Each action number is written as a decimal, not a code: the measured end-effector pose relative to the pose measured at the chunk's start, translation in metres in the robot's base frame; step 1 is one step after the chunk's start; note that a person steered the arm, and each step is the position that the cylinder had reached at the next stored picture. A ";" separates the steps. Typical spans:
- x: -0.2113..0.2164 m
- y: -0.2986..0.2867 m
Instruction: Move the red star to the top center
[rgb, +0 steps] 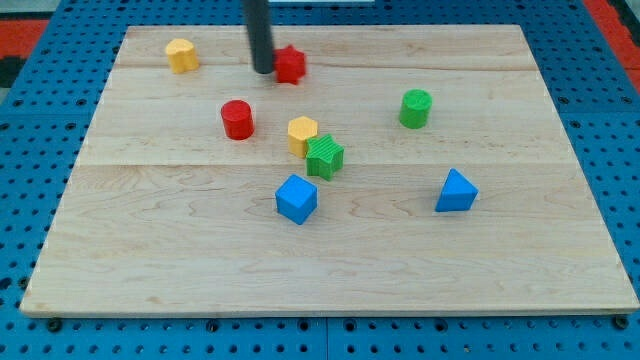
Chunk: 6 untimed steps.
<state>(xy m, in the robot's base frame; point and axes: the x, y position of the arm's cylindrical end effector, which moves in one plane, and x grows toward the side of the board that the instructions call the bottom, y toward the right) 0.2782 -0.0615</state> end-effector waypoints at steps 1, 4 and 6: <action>0.000 -0.038; 0.013 0.044; -0.020 0.061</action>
